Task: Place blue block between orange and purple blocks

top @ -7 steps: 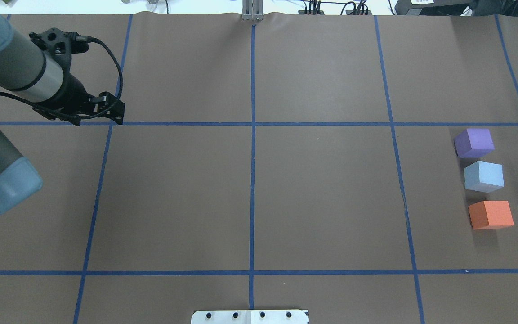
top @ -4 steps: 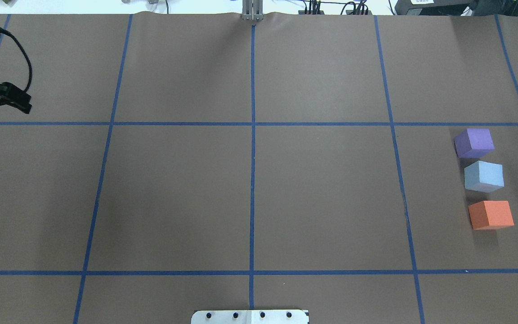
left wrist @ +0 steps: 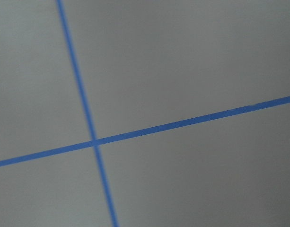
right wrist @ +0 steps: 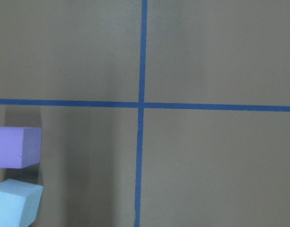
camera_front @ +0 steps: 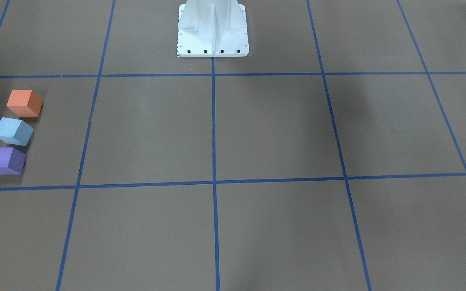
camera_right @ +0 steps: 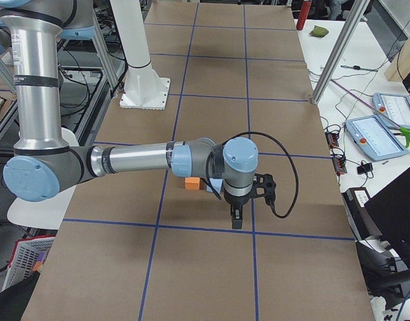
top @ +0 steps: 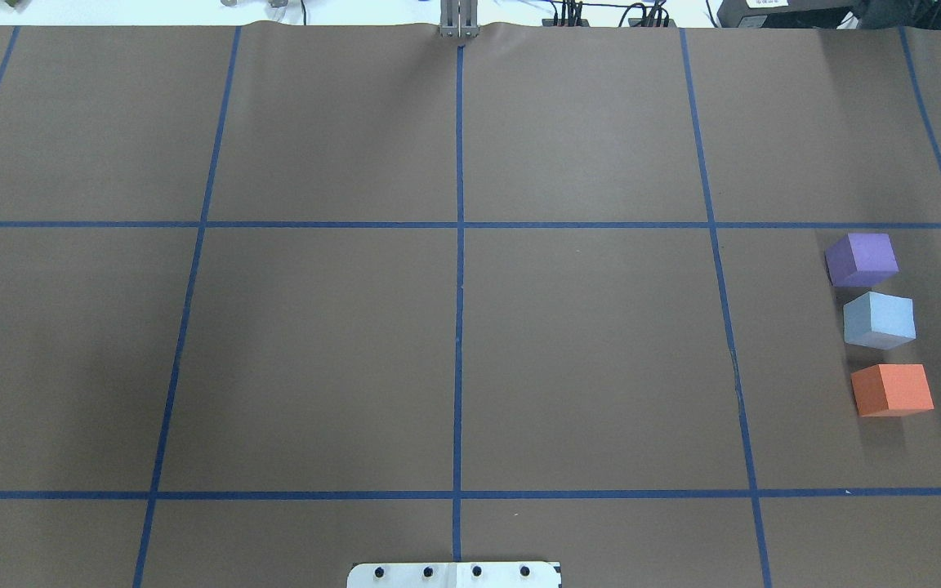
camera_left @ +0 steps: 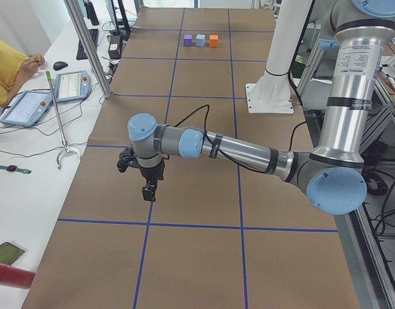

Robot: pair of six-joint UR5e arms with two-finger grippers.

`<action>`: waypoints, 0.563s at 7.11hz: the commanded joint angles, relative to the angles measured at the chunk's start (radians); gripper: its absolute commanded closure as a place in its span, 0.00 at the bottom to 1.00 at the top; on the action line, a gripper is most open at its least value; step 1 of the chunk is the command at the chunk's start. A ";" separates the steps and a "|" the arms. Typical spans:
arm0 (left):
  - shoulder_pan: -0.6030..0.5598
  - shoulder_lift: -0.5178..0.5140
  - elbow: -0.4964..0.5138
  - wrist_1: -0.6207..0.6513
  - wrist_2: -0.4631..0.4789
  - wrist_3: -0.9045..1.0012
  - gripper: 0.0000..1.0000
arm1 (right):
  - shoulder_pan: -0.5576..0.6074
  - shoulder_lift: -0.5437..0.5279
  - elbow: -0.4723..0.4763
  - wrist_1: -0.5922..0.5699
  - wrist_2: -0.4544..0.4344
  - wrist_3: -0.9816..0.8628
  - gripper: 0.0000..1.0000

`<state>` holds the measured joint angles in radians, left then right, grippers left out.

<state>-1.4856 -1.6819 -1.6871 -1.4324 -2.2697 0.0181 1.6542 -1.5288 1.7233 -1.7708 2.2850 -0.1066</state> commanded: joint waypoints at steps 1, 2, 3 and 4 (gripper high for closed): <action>-0.076 0.005 0.023 0.033 -0.065 0.125 0.00 | -0.025 0.018 -0.001 -0.021 -0.001 -0.010 0.00; -0.082 0.005 0.018 0.035 -0.065 0.140 0.00 | -0.040 0.018 -0.010 -0.019 0.002 -0.004 0.00; -0.081 0.008 0.015 0.033 -0.065 0.141 0.00 | -0.062 0.015 -0.011 -0.018 -0.001 -0.005 0.00; -0.082 0.014 0.012 0.032 -0.068 0.148 0.00 | -0.088 0.015 -0.017 -0.019 0.005 0.004 0.00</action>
<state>-1.5651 -1.6732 -1.6715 -1.3995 -2.3342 0.1552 1.5960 -1.5132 1.7121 -1.7896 2.2861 -0.1100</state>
